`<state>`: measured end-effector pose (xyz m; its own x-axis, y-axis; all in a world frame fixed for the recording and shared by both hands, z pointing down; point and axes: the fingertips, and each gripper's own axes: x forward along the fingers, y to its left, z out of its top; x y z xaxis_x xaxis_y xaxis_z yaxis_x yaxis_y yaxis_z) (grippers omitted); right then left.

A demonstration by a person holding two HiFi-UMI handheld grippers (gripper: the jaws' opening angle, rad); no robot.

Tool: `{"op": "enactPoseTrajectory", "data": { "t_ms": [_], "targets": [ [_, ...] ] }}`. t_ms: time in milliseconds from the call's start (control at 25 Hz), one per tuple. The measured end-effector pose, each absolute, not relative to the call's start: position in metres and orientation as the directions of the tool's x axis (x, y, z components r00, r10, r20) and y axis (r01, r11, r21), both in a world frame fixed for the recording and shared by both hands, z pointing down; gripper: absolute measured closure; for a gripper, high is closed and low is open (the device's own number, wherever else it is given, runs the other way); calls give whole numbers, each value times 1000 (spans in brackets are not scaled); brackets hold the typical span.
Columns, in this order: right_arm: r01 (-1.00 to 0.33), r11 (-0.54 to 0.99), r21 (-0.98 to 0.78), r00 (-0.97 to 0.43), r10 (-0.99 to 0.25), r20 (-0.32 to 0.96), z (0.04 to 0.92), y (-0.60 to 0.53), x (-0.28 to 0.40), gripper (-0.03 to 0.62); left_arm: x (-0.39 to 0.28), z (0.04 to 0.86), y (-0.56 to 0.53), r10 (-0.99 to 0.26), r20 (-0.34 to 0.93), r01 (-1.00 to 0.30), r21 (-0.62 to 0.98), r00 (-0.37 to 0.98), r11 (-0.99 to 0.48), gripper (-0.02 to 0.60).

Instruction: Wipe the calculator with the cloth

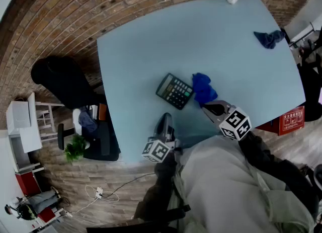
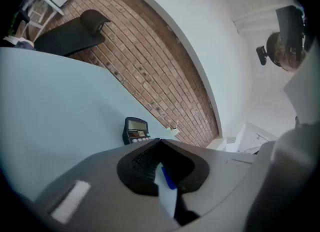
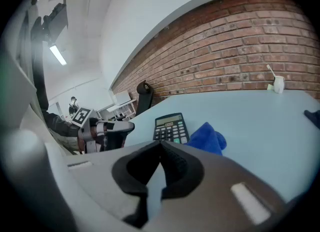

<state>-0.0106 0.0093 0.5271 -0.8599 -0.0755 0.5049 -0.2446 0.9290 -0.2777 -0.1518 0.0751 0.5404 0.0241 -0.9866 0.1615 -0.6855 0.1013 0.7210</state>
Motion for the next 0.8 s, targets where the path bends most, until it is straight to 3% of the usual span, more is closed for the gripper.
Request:
{"op": "enactPoseTrajectory", "data": {
  "t_ms": [480,680,800],
  "targets": [
    [-209,945,-253,-896,-81,437,519,11,-11,593,-161,544,79,-985,170,-703,702,7,116,563],
    [-290,942,-169,-896,-206,393,511,-14,-2,584,-206,545,55,-976,219,-788,600,-2,136,445],
    [-377,914,-150,-864,-289,413,517,-33,4,508,-230,545,15,-965,257,-864,495,43,94,401]
  ]
}}
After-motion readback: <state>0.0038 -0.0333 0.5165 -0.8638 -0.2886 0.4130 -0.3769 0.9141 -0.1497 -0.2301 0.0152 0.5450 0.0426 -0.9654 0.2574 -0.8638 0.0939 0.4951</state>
